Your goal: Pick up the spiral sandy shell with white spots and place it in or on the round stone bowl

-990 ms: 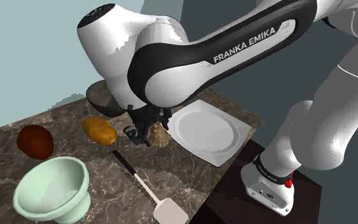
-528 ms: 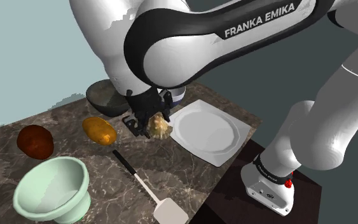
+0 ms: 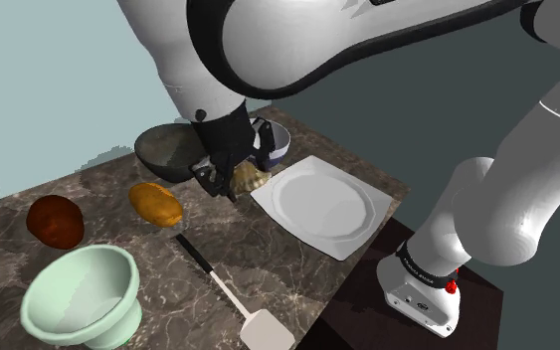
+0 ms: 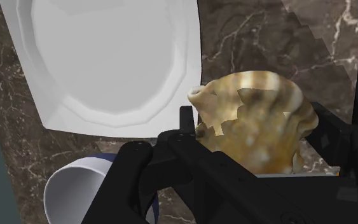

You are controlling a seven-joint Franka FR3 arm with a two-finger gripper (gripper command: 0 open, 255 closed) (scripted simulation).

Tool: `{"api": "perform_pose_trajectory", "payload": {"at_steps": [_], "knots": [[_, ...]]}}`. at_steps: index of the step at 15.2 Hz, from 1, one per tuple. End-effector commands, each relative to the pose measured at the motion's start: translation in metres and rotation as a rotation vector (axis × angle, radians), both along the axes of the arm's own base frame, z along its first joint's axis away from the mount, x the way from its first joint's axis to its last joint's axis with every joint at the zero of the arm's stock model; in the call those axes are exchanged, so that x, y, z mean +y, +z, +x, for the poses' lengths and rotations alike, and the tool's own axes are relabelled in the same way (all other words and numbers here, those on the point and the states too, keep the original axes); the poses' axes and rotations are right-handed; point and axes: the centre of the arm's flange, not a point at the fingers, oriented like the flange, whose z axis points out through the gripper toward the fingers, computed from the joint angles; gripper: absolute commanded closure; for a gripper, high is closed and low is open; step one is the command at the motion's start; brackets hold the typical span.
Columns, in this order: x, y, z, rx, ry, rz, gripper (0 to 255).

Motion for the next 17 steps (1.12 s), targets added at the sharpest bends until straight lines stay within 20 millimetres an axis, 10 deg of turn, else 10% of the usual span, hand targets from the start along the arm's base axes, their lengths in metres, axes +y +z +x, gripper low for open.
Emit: {"api": "perform_pose_trajectory", "payload": {"at_steps": [1, 8, 17], "knots": [[0.0, 0.01, 0.001, 0.0, 0.0, 0.0, 255], [0.0, 0.043, 0.001, 0.0, 0.0, 0.0, 255], [-0.002, 0.044, 0.119, 0.0, 0.0, 0.0, 255]]}}
